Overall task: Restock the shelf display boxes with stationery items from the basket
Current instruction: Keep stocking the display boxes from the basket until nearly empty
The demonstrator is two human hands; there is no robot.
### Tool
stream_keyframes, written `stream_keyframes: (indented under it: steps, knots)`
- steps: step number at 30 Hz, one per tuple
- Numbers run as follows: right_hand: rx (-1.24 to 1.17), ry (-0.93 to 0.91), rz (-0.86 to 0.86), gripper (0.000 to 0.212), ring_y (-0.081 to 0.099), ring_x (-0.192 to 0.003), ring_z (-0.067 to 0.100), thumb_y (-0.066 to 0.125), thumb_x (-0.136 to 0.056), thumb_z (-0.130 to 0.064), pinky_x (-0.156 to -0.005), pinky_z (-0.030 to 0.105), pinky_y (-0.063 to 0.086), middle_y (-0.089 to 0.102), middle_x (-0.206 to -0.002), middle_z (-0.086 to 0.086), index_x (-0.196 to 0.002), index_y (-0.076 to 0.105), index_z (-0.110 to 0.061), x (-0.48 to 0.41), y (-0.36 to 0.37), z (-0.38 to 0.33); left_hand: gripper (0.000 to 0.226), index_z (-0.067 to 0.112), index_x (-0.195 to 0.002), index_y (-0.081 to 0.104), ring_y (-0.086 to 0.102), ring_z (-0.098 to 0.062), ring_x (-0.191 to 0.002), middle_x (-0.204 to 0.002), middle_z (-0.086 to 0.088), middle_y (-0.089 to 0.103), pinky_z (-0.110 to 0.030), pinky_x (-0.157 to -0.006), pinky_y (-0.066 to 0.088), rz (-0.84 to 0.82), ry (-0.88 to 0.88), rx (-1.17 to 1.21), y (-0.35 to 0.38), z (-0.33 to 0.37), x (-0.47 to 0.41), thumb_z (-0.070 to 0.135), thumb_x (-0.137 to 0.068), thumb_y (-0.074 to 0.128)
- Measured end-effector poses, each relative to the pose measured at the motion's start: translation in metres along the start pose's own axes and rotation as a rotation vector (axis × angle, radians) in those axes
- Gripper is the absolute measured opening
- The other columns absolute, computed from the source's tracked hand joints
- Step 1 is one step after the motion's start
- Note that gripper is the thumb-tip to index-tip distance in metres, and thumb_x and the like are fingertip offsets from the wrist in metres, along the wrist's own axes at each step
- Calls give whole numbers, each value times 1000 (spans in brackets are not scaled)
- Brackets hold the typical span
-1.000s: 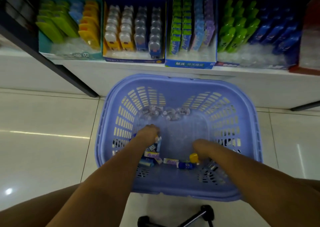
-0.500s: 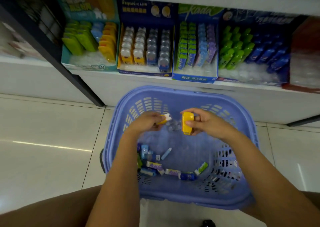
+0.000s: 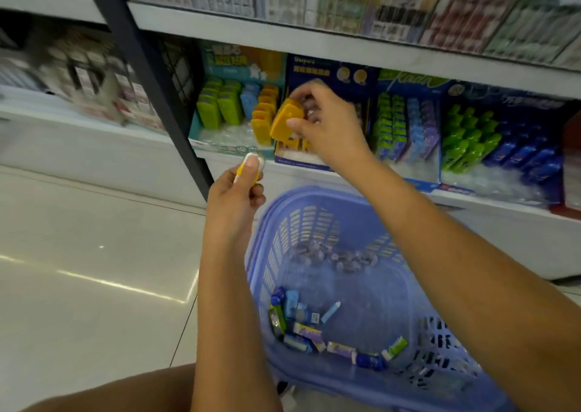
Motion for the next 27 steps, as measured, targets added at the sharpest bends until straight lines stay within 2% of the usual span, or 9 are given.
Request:
stream_keyframes:
  steps: [2,6,9,12,16,19,24,27]
  knots:
    - [110,-50,-61,29,54,-72,2,69,-81,-14,-71,20,48,59,-89,-10,-107,59,-18,-15,22,-6,17,11,-87,62,44,-5,-55,-71,4,53,-15,-50,40,49,-19,46,-12,0,-1,27,-93,60]
    - [296,-101,-190,31,60,-93,23,67,-84,-14,-82,36,47,66,-107,10,-114,60,-11,-22,52,-2,17,11,-88,64,45,-6,-57,-71,3,53,-15,-52,42,96,-35,93,-27,0,-7,27,-92,60]
    - [369,-110,-212,31,57,-96,28,63,-87,-13,-81,33,43,62,-110,15,-118,60,-9,-19,60,7,17,8,-93,63,46,-7,-59,-74,1,54,-16,-53,43,111,-49,130,-32,-3,-12,24,-93,59]
    - [435,-143,-206,33,55,-97,29,61,-89,-15,-79,28,38,59,-111,15,-121,59,-10,-17,63,10,16,7,-96,63,48,-6,-58,-74,1,56,-15,-53,45,118,-63,141,-34,-8,-15,22,-94,58]
    - [632,-265,-210,34,53,-109,28,54,-93,-23,-86,36,42,53,-125,11,-126,58,-15,-22,71,3,15,5,-100,63,50,-6,-57,-77,0,59,-16,-53,45,118,-91,190,-34,-12,-17,16,-95,54]
    - [811,-315,-219,36,48,-119,29,45,-98,-26,-92,39,44,50,-134,10,-129,55,-12,-24,72,6,13,6,-98,62,54,-7,-58,-80,-2,61,-17,-55,47,114,-112,229,-35,-13,-19,13,-95,51]
    - [986,-382,-307,44,38,-134,26,44,-97,-10,-103,40,42,42,-146,12,-140,39,-2,-21,83,10,21,2,-110,61,62,-6,-62,-83,-3,65,-18,-60,52,101,-104,260,-37,-15,-22,11,-94,52]
    - [1044,-373,-327,45,32,-136,28,43,-97,-8,-103,40,41,39,-148,11,-140,36,-2,-22,85,11,27,-2,-119,57,68,-11,-76,-91,-6,67,-20,-69,54,47,-105,276,-32,-15,-19,8,-95,50]
Point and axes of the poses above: each hand's wrist, its own x-axis away from the middle knuckle, its own y-axis out of the palm, z = x × y, the point moved 6 cm from there along -x, towards the middle knuckle
